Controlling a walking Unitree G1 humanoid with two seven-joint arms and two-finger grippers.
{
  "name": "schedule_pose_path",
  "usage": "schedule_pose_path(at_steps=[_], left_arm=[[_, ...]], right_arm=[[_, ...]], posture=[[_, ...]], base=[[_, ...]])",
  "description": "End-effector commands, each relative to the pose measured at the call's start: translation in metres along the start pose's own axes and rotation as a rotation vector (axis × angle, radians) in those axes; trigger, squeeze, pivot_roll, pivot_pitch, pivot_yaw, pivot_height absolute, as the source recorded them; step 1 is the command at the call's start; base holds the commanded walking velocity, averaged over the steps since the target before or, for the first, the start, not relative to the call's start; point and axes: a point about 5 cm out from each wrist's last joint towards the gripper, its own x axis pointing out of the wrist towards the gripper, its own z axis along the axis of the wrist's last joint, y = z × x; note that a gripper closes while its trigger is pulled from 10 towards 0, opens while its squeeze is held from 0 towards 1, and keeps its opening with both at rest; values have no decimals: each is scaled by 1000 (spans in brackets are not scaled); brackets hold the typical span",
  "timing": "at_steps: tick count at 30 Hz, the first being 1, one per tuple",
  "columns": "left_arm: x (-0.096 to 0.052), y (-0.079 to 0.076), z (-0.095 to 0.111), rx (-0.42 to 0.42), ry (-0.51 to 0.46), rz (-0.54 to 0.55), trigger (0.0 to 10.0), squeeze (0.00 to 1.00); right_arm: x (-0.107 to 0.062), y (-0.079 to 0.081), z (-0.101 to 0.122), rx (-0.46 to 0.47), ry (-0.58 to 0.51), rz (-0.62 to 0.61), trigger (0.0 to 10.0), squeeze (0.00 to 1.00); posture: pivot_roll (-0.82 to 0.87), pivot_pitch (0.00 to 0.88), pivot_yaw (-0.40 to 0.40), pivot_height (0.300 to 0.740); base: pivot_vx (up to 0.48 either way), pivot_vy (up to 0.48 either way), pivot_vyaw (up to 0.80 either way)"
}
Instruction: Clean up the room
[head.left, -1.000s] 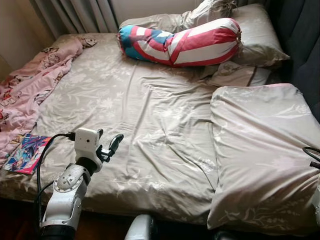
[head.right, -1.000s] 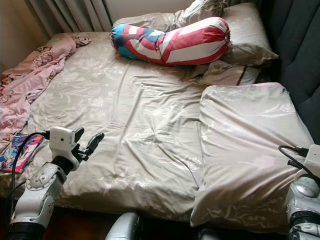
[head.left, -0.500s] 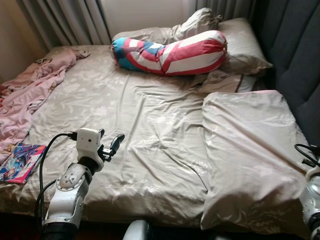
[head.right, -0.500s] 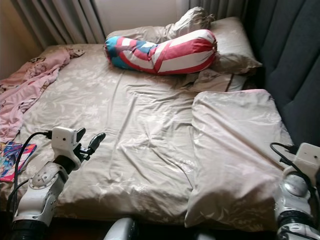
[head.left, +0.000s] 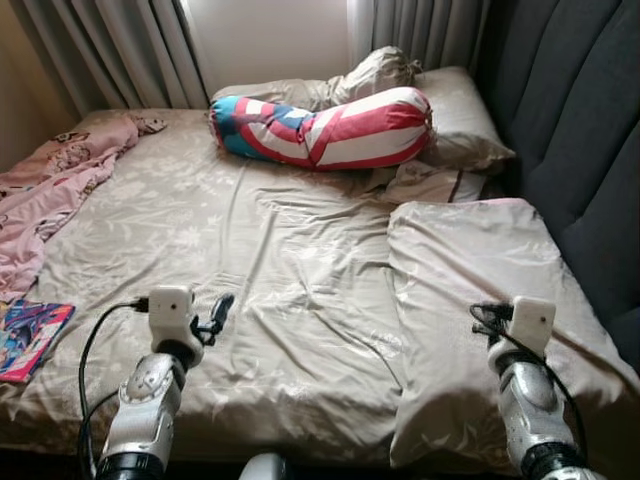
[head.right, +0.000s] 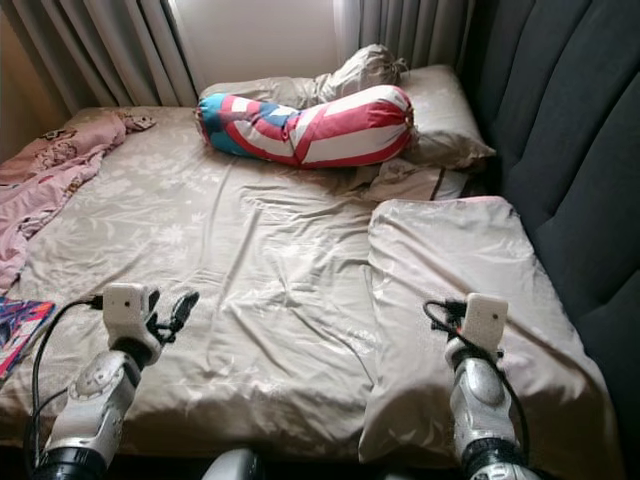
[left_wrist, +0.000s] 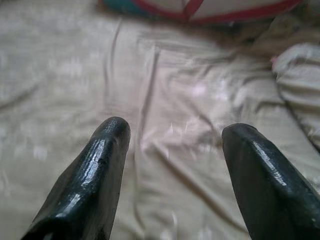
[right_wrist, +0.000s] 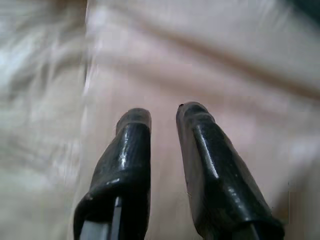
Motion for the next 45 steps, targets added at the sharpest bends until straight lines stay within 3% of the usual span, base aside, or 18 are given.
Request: schedule_pose_path(at_steps=[1,2,4,8,9,13,17,19,23,32,39,45], left_arm=[[0,3,-8,-4,40,23,10000,0],[-2,4,-24,-26,115,32,10000,0],[-5,2,-36,-23,168,26,10000,0],[-10,-2,-55,-5,259,14,10000,0],[-15,-2,-67,-23,321,37,10000,0],[-25,9,-84,-103,407,146,10000,0],[-33,5,-97,-65,478,132,10000,0],[-44,-2,-113,-3,573,105,10000,0],[-50,-1,-120,-12,609,142,10000,0],[-55,15,-119,56,623,136,10000,0],[-54,15,-118,90,627,117,10000,0],[-55,15,-119,62,630,127,10000,0]], right_arm=[[-3,4,-13,-40,71,25,10000,0],[-10,8,-29,-92,130,74,10000,0],[-13,8,-36,-126,152,101,10000,0],[-18,4,-45,-106,191,90,10000,0],[-21,2,-52,-116,224,85,10000,0],[-25,-1,-61,-123,271,54,10000,0],[-26,-2,-63,-84,289,30,10000,0],[-31,0,-72,-33,323,10,10000,0],[-39,-5,-84,14,379,-35,10000,0],[-62,-7,-114,35,480,-63,10000,0],[-68,-4,-122,53,526,-59,10000,0],[-61,11,-117,34,513,-2,10000,0]], posture=[[-70,0,11,724],[-71,0,2,734],[-62,0,-5,740],[-68,0,-10,740],[-67,0,-16,740],[-74,0,-21,740],[-66,0,-31,740],[-90,0,-23,740],[-86,0,-16,740],[-119,0,50,740],[-108,0,38,740],[-134,0,43,740]], base=[[0,0,0],[0,0,0],[0,0,0],[0,0,0],[0,0,0],[0,0,0],[0,0,0],[0,0,0],[0,0,0],[0,0,0],[0,0,0],[0,0,0]])
